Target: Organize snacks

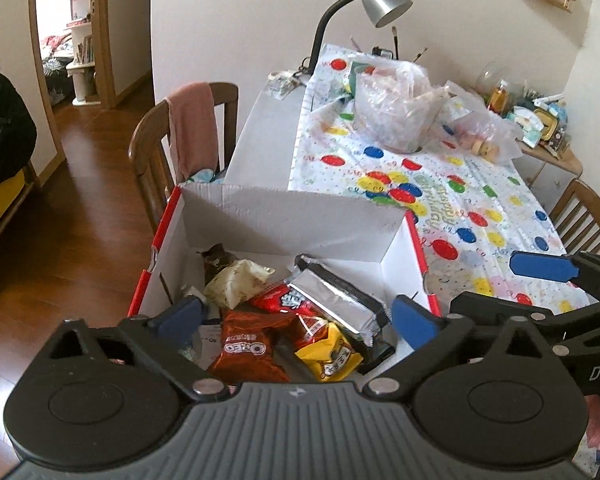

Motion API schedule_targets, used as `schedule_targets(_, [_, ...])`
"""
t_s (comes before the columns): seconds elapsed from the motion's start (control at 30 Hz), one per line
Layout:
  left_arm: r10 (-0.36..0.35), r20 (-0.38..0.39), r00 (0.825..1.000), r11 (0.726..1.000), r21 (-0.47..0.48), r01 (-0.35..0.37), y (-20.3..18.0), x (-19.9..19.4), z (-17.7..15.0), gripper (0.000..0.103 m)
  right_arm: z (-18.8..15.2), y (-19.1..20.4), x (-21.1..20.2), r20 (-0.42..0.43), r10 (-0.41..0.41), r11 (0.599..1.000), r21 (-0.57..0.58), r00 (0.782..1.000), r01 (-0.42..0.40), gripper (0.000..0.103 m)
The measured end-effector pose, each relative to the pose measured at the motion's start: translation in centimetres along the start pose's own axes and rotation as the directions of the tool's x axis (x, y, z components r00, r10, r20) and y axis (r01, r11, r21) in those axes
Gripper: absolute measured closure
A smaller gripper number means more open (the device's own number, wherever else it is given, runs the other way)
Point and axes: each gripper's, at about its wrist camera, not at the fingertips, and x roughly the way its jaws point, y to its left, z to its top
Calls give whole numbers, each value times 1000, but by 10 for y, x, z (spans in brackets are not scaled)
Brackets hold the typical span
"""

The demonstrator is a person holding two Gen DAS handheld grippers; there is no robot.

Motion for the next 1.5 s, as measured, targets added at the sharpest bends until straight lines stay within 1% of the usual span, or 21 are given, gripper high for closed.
schedule_targets(0.13, [-1, 15, 1000, 1000, -1, 1, -3, -8, -1, 0, -1, 1, -9, 18, -4, 1000, -1, 1000, 4, 0])
schedule_targets(0.3, [22, 39, 999, 1000, 4, -22, -7, -21, -3, 0, -6, 5, -18, 33, -15, 1000, -23, 999, 16, 0])
schedule_targets(0.5, [60, 49, 997, 998, 3, -60, -7, -28, -4, 0, -8, 4, -21, 30, 2, 1000, 1, 1000, -2, 0])
schedule_targets(0.67, [61, 50, 997, 998, 4, -61, -8, -32, -7, 0, -10, 5, -21, 20, 17, 1000, 17, 1000, -17, 0])
schedule_targets(0.83, [78, 52, 996, 997, -2, -78, -5, -35, -10, 0, -11, 7, -20, 20, 25, 999, 21, 999, -26, 0])
schedule_targets(1.03, [83, 54, 995, 997, -17, -82, -2, -37, -11, 0, -10, 4, -19, 19, 20, 999, 37, 1000, -21, 0])
schedule_targets(1.5, [82, 55, 995, 997, -10, -81, -5, -38, -12, 0, -11, 4, -23, 21, 11, 998, 57, 1000, -12, 0])
